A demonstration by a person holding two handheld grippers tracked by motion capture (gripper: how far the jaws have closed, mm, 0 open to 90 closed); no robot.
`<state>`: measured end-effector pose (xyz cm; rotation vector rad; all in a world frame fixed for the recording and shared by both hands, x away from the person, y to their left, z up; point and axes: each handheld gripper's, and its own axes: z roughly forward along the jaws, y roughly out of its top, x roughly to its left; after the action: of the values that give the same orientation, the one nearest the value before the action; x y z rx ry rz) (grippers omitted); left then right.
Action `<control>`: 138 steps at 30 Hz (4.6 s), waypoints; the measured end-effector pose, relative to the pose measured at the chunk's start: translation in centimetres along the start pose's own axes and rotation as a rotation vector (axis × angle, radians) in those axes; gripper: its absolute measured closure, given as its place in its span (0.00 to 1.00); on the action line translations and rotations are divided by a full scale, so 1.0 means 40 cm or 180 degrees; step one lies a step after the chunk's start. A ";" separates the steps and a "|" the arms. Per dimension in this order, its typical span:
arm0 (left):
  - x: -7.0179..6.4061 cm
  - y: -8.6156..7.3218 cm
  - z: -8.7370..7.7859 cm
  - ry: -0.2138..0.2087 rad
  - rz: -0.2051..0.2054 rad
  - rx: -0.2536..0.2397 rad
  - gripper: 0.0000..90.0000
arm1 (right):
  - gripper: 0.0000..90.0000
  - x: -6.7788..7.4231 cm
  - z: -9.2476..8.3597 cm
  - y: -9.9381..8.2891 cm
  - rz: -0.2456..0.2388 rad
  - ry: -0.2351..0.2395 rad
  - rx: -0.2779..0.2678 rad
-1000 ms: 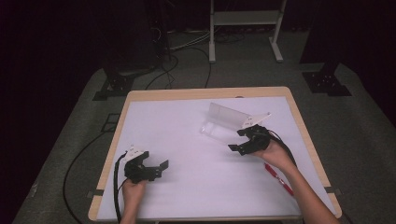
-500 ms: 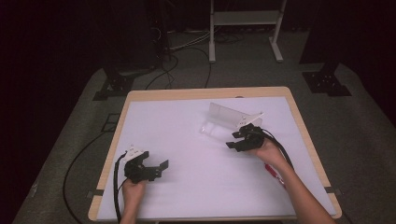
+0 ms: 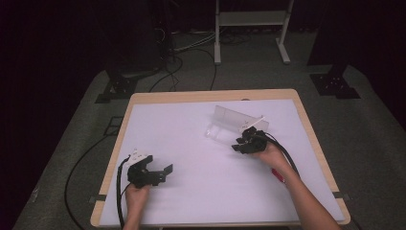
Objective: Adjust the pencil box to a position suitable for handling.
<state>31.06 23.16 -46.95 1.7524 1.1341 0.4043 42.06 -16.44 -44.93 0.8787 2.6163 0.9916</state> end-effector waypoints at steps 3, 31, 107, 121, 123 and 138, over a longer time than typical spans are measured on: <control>0.000 0.000 0.000 0.0000 -0.0010 -0.0006 0.00 | 0.72 0.001 0.008 0.000 0.0003 -0.0002 0.0039; 0.001 0.000 0.000 -0.0004 -0.0029 -0.0005 0.00 | 0.95 0.010 0.023 -0.002 -0.0202 -0.0010 0.0044; 0.001 0.000 0.001 0.0004 -0.0016 0.0000 0.00 | 0.95 0.222 -0.063 -0.103 -0.0409 0.0819 -0.0484; -0.001 -0.001 0.002 -0.0001 0.0008 0.0017 0.00 | 0.91 0.229 -0.054 -0.107 -0.0325 0.0908 -0.0385; -0.002 -0.001 0.002 -0.0012 0.0019 0.0014 0.00 | 0.89 0.229 -0.054 -0.108 -0.0298 0.0935 -0.0367; -0.001 -0.001 0.001 -0.0009 0.0012 0.0014 0.00 | 0.67 0.205 -0.099 -0.116 -0.0086 0.0851 -0.0496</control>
<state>31.04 23.11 -46.97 1.7586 1.1304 0.4019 31.85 -16.42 -44.87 0.7156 2.7065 1.3692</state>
